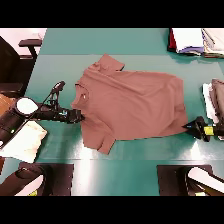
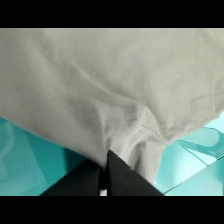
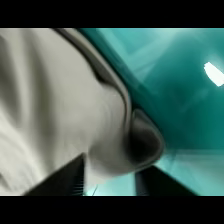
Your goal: Fold the shirts.
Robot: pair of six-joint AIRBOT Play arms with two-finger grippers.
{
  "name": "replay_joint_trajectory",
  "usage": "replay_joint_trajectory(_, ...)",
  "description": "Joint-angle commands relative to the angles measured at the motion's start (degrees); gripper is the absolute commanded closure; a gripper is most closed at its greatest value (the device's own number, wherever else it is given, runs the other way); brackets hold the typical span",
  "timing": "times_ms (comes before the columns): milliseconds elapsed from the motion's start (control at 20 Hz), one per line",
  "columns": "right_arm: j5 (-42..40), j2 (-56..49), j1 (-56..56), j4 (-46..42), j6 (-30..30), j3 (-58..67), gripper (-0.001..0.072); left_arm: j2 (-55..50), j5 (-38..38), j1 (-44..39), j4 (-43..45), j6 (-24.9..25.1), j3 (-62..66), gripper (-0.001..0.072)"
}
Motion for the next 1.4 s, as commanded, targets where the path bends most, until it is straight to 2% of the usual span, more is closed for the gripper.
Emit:
replay_joint_trajectory(0, -5.3, -2.8, 7.0, 1.9, -0.5, 3.4, 0.0616, 0.1, 0.0, 0.0, 0.0, 0.0, 0.1, 0.0680)
replay_joint_trajectory(50, -5.4, -2.7, 8.8, 1.9, -0.5, 4.9, 0.0670, 0.1, 0.1, 0.0, 0.0, -0.1, 0.2, 0.0680)
replay_joint_trajectory(100, -5.4, -2.1, 10.5, 1.8, -0.7, 6.5, 0.0694, 0.1, -0.1, 0.0, 0.1, -0.1, 0.9, 0.0681)
replay_joint_trajectory(200, -4.8, 1.6, 13.7, 1.9, -0.9, 11.0, 0.0694, 1.5, -0.6, 0.0, 1.4, -0.7, 4.4, 0.0681)
replay_joint_trajectory(300, -3.7, 6.9, 15.8, 1.9, -0.9, 17.6, 0.0695, 4.9, -1.4, 0.0, 6.5, -3.2, 11.7, 0.0681)
replay_joint_trajectory(400, -3.0, 11.9, 17.2, 1.9, -0.9, 26.7, 0.0694, 7.7, -4.3, 0.0, 12.2, -5.2, 21.7, 0.0681)
replay_joint_trajectory(600, -2.2, 19.4, 17.3, 1.6, -0.9, 46.5, 0.0695, 9.5, -10.6, 0.0, 18.8, -5.2, 49.0, 0.0680)
replay_joint_trajectory(800, 0.7, 23.9, 14.4, 1.6, -0.9, 62.4, 0.0695, 9.5, -10.4, 0.0, 19.4, -6.0, 71.8, 0.0680)
replay_joint_trajectory(900, 3.3, 25.1, 11.1, 1.6, 0.3, 67.9, 0.0695, 9.5, -10.1, 0.0, 20.2, -7.5, 78.6, 0.0681)
replay_joint_trajectory(1100, 9.1, 24.1, 5.5, 1.4, 3.3, 76.6, 0.0695, 9.5, -7.6, 0.0, 24.1, -9.3, 82.1, 0.0681)
replay_joint_trajectory(1250, 15.5, 19.0, 5.2, 1.5, 6.7, 82.8, 0.0696, 9.4, -8.6, 0.0, 32.4, -9.6, 76.7, 0.0680)
replay_joint_trajectory(1350, 19.0, 15.2, 6.3, 1.4, 8.6, 82.5, 0.0696, 7.6, -12.0, 0.0, 37.2, -10.6, 71.1, 0.0680)
